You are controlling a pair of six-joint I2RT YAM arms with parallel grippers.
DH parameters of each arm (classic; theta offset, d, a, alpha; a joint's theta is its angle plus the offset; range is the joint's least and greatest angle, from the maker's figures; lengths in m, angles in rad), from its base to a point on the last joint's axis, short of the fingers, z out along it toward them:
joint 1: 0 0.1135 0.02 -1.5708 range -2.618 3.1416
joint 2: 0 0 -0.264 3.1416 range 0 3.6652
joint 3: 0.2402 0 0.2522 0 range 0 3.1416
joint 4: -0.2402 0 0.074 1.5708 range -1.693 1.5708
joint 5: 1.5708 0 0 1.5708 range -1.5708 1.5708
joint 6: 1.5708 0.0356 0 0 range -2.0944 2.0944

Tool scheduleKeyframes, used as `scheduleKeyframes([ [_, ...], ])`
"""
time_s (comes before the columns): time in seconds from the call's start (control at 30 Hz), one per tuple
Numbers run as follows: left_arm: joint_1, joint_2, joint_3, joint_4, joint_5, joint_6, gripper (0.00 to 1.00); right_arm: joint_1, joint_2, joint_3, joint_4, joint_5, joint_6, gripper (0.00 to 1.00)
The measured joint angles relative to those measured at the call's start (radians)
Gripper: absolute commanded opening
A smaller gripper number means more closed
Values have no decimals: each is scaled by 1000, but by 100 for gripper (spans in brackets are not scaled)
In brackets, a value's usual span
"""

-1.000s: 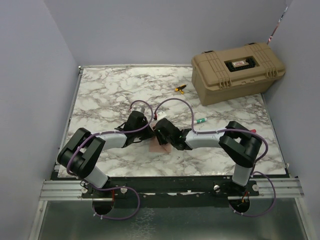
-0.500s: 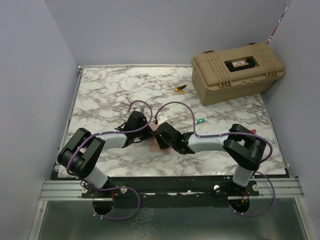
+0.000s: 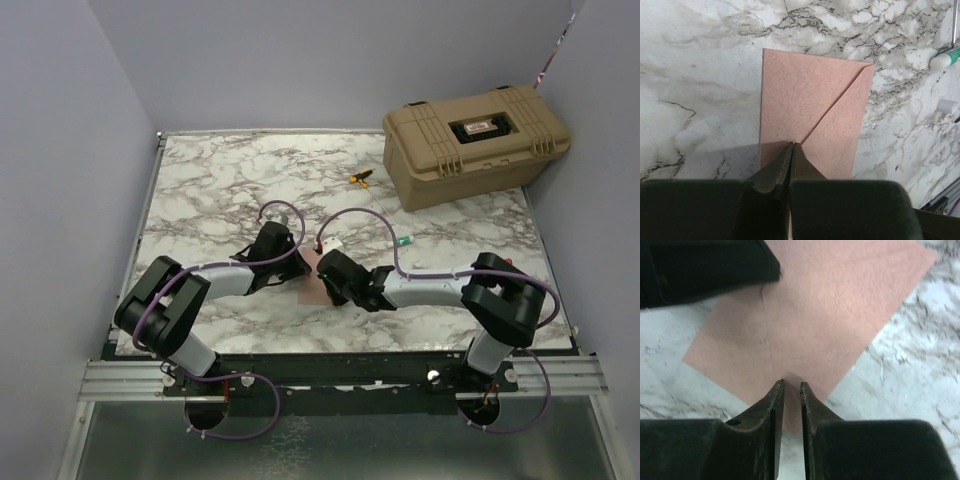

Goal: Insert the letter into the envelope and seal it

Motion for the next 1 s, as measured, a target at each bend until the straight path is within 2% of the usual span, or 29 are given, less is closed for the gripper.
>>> scheduleKeyframes([
  [0.13, 0, -10, 2, -20, 0, 2, 0, 3, -50, -17, -90, -10, 24, 20],
  [0.27, 0, -37, -3, -46, 4, 21, 21, 4, -91, -19, -192, -8, 47, 21],
  [0.37, 0, -85, -18, -51, 6, 28, 24, 4, -107, -3, -248, 20, 73, 21],
  [0.47, 0, -142, -18, -42, 6, 32, 20, 3, -112, 33, -259, 57, 103, 21],
  [0.6, 0, -190, -18, -8, 17, 35, 7, -6, -111, 87, -259, 92, 150, 21],
  [0.83, -2, -149, -18, 10, 48, 37, 0, -107, -90, 126, -228, 68, 210, 21],
  [1.0, -13, -89, -18, 12, 50, 25, 0, -187, -39, 129, -175, -14, 209, 20],
])
